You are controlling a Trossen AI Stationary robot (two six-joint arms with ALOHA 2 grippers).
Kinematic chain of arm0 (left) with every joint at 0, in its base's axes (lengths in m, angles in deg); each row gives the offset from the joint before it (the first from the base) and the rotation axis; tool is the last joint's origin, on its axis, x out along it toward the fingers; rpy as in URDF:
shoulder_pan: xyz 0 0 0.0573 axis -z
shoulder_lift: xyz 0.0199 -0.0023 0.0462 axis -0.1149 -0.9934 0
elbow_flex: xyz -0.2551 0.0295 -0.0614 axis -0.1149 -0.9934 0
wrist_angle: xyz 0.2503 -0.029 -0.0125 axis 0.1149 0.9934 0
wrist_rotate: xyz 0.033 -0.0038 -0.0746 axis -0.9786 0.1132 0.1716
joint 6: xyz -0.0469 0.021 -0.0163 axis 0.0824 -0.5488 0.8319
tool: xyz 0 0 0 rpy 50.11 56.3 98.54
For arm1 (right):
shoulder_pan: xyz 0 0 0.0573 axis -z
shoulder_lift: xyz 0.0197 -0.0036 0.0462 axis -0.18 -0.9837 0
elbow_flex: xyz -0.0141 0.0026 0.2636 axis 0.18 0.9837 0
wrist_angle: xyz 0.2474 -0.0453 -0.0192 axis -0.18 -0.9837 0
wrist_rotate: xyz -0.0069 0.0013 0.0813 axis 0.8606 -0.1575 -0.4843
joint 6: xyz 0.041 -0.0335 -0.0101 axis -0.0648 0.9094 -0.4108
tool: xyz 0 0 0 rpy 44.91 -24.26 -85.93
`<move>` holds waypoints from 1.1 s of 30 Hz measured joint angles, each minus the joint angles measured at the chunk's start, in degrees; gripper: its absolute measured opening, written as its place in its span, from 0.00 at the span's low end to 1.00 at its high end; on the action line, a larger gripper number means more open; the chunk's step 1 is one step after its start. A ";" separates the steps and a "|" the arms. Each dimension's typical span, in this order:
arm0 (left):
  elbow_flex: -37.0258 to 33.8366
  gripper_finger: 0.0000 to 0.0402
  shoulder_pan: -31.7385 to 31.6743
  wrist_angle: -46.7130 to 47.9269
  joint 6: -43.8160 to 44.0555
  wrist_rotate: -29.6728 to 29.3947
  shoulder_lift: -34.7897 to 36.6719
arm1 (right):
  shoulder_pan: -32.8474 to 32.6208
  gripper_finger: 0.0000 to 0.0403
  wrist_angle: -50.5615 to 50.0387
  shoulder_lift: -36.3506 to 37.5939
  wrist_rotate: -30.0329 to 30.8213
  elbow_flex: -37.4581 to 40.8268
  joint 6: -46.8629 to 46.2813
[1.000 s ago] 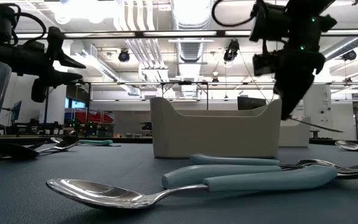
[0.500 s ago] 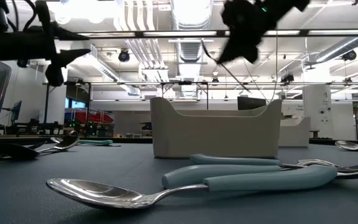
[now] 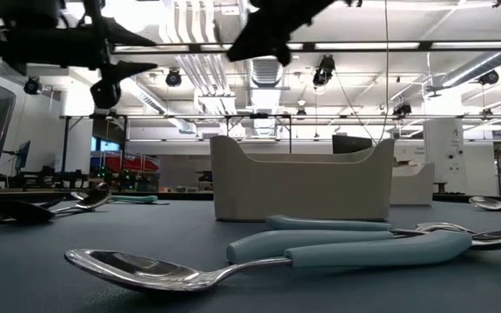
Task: Sort silverware by color (type)
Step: Put the black spoon into the black bin
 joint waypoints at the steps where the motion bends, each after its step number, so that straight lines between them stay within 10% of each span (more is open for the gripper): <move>1: 0.95 0.40 0.00 0.71 0.06 1.66 -1.79 | 0.00 0.03 0.02 -1.64 0.01 -1.80 0.43; 8: 7.29 0.40 2.86 1.75 -5.31 2.49 -9.59 | 0.89 0.03 -1.15 -8.88 3.05 -10.36 -0.41; 20: 8.84 0.37 8.14 1.67 -12.59 -16.19 -17.25 | 1.86 0.03 -0.22 -9.85 11.08 -17.99 -5.64; 33: 18.19 0.37 9.51 1.80 -18.07 -15.28 -27.27 | 1.75 0.03 1.00 -12.08 12.10 -18.62 -7.67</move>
